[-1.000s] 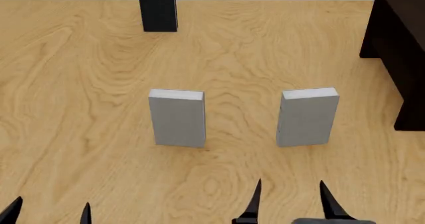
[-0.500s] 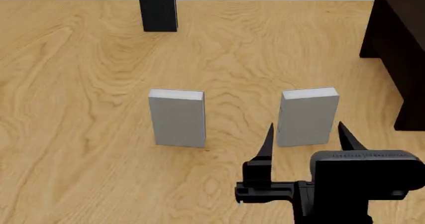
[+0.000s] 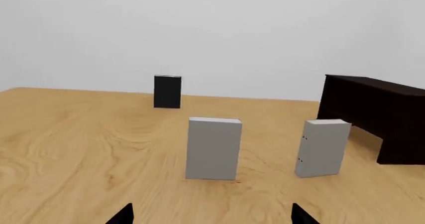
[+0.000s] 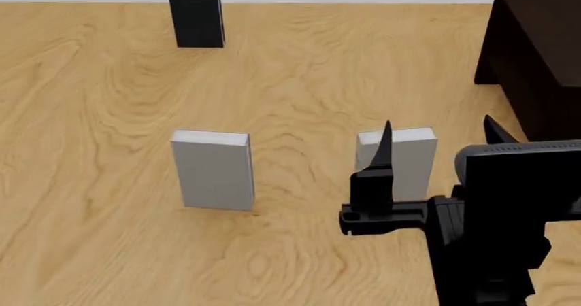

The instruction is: Pick up the book on the right and place it on the cabinet shelf.

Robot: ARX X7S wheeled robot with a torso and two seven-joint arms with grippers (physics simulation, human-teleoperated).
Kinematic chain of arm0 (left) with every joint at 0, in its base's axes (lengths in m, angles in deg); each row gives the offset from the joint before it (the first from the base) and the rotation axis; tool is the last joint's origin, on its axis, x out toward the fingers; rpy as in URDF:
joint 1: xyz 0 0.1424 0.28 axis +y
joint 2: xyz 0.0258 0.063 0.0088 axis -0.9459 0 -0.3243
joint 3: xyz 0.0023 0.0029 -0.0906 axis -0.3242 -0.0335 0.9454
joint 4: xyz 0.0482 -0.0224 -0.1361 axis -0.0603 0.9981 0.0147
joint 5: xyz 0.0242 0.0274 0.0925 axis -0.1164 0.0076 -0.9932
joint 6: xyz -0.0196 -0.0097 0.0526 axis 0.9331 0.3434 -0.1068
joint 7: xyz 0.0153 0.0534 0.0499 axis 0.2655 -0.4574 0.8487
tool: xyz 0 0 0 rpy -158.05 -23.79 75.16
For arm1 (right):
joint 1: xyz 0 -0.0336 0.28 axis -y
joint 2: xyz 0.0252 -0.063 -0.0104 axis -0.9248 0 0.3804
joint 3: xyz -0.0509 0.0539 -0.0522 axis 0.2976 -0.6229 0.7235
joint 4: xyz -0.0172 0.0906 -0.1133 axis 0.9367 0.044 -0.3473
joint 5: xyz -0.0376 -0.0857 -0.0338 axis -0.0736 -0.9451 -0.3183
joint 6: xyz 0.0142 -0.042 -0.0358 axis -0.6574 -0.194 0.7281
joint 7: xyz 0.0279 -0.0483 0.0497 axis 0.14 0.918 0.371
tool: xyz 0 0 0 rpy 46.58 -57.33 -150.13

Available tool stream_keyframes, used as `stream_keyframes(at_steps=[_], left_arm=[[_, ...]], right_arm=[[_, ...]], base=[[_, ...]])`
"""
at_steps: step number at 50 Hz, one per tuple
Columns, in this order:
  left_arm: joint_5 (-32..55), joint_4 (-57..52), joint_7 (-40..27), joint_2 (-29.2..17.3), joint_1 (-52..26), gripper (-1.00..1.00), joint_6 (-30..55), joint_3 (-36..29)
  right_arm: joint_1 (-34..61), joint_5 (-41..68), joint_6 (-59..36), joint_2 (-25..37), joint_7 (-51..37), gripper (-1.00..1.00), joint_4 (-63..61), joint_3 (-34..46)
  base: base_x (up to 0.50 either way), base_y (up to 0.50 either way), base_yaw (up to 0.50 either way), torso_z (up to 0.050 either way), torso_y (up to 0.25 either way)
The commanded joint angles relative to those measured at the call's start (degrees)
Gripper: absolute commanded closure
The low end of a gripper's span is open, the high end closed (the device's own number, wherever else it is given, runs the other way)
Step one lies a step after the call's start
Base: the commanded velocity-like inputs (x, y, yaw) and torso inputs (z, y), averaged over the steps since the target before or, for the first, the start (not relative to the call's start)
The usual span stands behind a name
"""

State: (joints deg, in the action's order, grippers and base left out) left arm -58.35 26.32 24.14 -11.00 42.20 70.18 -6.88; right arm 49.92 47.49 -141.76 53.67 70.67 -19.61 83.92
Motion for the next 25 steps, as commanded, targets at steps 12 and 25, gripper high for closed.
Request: stream_keyframes(at_steps=[12,25], left_arm=[[1.1,0.5,-0.4,-1.3,0.2,-1.00,-1.4,-1.1],[1.4,0.1,-1.0,-2.0,0.4,-1.00,-1.5,-1.8]], right_arm=[[0.6,1.0,-0.5,1.1,0.4,-1.00,-1.5,0.7],[0.4,1.7,0.0,1.4,0.8,-1.00,-1.7,1.1]], base=[[0.42,-0.26,0.00,0.000,0.000],[0.44,-0.03,0.00,0.000,0.000]])
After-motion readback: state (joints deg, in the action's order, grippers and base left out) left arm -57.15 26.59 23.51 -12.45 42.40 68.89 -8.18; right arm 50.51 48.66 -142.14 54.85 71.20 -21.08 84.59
